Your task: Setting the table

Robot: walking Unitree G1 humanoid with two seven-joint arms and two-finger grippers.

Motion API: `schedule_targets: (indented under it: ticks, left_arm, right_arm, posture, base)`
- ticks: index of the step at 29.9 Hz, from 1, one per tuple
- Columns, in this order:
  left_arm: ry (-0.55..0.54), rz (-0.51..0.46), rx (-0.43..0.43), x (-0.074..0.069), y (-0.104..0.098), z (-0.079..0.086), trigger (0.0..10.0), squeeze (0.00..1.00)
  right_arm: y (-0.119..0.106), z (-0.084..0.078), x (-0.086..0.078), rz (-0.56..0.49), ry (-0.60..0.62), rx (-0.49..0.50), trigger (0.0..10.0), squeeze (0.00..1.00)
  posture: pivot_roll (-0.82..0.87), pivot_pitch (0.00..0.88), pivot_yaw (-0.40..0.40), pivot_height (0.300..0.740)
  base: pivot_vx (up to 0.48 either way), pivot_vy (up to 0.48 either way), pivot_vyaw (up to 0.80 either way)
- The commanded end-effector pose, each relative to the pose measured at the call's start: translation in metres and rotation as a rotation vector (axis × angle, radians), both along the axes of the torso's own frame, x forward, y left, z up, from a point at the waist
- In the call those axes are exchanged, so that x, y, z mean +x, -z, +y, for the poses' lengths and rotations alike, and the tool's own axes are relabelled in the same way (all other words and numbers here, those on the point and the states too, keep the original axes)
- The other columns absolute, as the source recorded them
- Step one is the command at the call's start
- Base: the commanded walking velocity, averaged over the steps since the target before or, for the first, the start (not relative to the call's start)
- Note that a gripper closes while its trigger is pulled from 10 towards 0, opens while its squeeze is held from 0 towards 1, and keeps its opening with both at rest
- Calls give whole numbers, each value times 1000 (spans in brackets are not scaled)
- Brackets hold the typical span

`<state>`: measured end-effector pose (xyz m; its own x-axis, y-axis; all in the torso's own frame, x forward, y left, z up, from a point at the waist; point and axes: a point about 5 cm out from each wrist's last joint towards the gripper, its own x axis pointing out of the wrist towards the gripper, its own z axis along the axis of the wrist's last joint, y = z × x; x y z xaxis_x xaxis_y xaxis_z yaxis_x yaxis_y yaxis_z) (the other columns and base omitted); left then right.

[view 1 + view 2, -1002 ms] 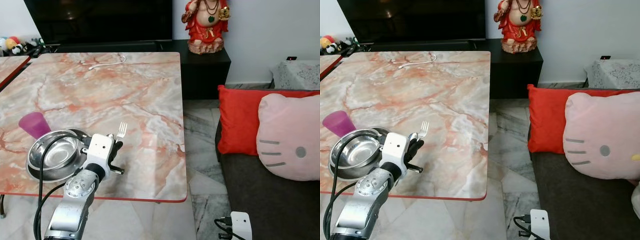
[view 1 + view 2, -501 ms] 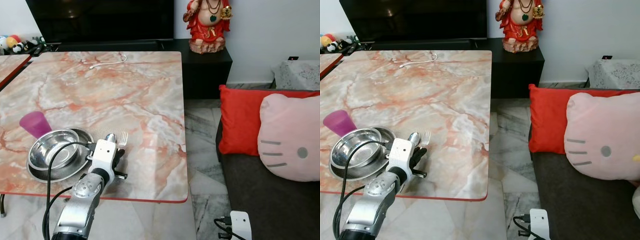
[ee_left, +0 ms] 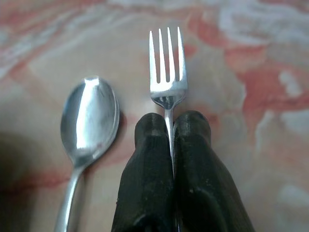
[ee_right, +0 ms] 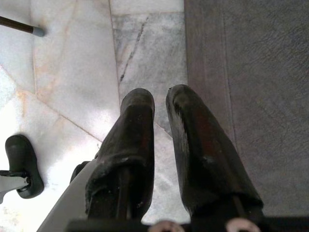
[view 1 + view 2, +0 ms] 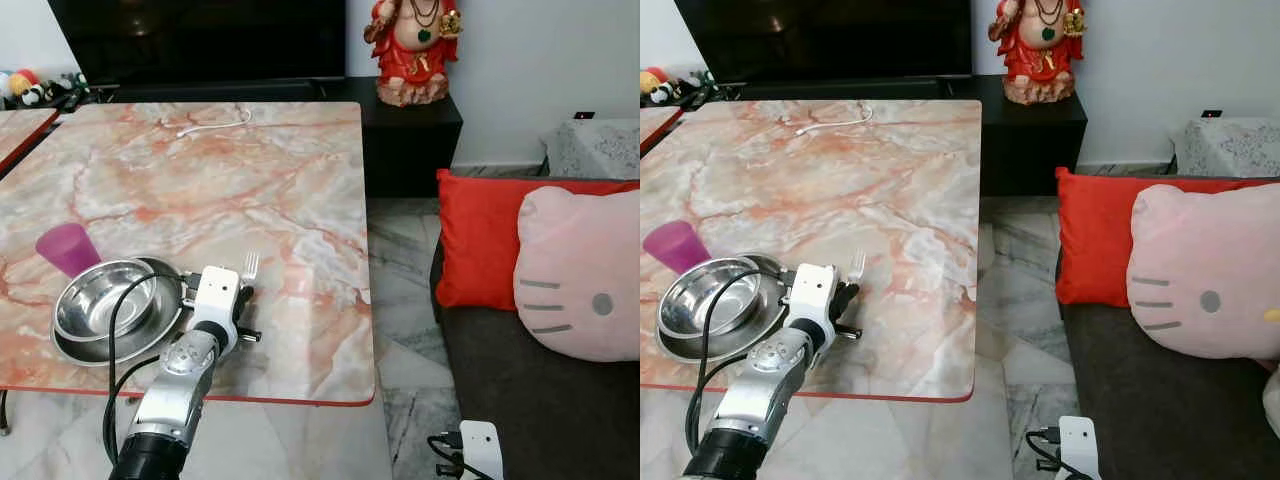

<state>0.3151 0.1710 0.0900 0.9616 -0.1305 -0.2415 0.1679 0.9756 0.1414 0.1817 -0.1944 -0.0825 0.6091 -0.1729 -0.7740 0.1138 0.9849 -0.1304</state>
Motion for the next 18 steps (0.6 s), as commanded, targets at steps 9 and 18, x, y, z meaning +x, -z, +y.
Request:
schedule_targets:
  ticks: [9,18]
  left_arm:
    - [-21,8,35,2,3,7,10000,0]
    - [-15,16,38,1,4,7,10000,506]
  right_arm:
    - [0,1,0,-1,-1,1,10000,0]
    - [0,1,0,-3,0,0,10000,0]
  posture:
    - [-50,60,31,732]
    - [-49,58,31,732]
  base:
    - [0,0,0]
    - [0,0,0]
